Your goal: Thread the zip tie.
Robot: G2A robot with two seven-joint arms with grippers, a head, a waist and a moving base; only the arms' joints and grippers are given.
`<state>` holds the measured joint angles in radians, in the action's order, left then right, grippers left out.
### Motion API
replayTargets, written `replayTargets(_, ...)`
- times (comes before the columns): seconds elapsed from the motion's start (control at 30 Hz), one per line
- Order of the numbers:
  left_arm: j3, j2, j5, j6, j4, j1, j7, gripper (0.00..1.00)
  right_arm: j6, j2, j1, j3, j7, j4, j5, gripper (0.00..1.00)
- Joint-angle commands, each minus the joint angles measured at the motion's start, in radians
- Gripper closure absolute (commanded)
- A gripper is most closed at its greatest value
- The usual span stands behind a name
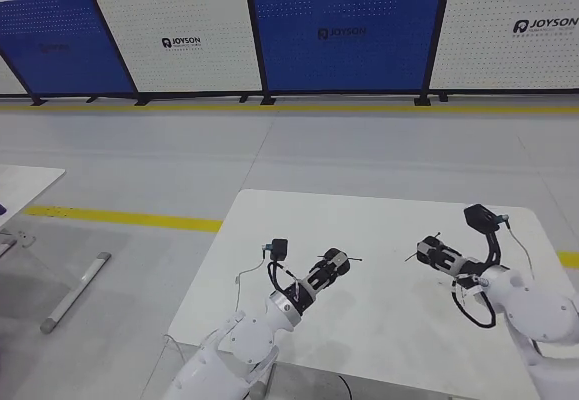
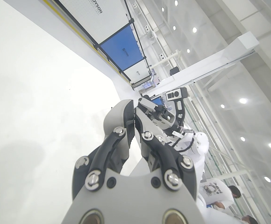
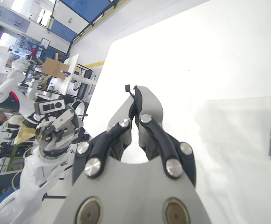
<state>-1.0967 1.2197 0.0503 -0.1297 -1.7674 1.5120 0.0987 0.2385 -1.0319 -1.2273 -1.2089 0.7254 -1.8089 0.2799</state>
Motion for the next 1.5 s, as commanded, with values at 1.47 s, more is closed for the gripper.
replayTargets(1.47,0.0,0.0,0.0,0.0,0.0,0.0,0.0,1.0,0.03,-0.004,-0.021,0.035,-0.04,-0.031,0.049,1.0)
